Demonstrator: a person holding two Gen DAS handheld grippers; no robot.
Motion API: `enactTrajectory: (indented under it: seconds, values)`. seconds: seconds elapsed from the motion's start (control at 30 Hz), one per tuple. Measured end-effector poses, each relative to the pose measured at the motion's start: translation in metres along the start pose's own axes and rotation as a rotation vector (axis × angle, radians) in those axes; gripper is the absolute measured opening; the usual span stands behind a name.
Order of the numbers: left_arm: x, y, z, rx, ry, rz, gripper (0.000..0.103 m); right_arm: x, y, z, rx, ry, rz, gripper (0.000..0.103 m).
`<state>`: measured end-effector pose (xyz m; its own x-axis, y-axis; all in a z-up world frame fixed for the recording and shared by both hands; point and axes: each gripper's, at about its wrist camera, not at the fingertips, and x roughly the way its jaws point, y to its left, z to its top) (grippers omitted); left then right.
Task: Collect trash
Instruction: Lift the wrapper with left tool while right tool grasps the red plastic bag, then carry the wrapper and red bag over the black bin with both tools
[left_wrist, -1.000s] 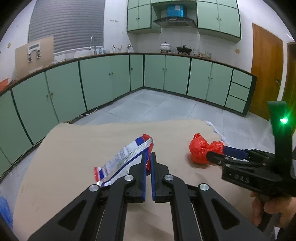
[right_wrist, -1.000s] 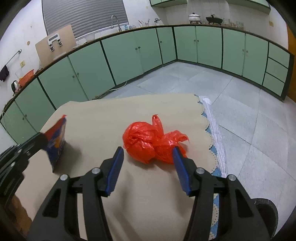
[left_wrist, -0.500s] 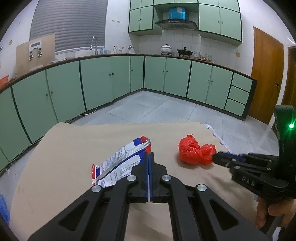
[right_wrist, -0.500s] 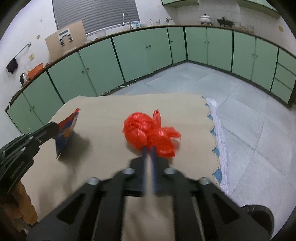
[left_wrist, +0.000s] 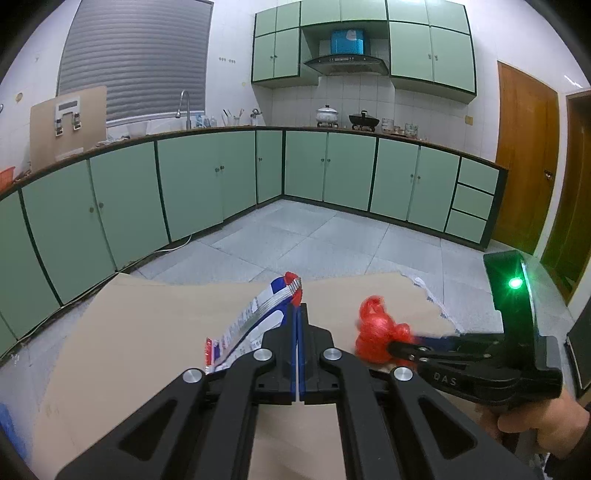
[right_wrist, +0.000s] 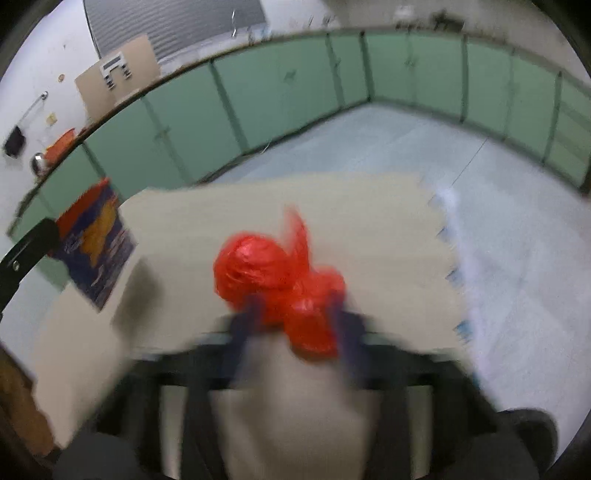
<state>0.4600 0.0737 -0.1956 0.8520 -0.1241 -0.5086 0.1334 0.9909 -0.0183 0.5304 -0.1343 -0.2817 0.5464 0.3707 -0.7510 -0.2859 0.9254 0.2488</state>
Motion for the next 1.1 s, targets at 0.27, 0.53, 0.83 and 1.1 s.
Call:
enactTrajectory:
  seconds: [0.27, 0.53, 0.83, 1.1]
  values:
    - [-0.015, -0.004, 0.001, -0.012, 0.001, -0.008, 0.0, -0.055, 0.011, -0.02, -0.03, -0.056, 0.05, 0.001]
    - [-0.053, -0.024, 0.008, -0.007, -0.026, -0.038, 0.0, -0.137, 0.025, -0.027, -0.027, -0.13, 0.064, 0.0]
    - [-0.12, -0.06, 0.014, 0.004, -0.068, -0.094, 0.0, -0.217, 0.036, -0.042, -0.029, -0.198, 0.026, 0.0]
    - [-0.171, -0.095, 0.013, 0.02, -0.095, -0.139, 0.0, -0.285, 0.031, -0.067, -0.024, -0.258, -0.015, 0.0]
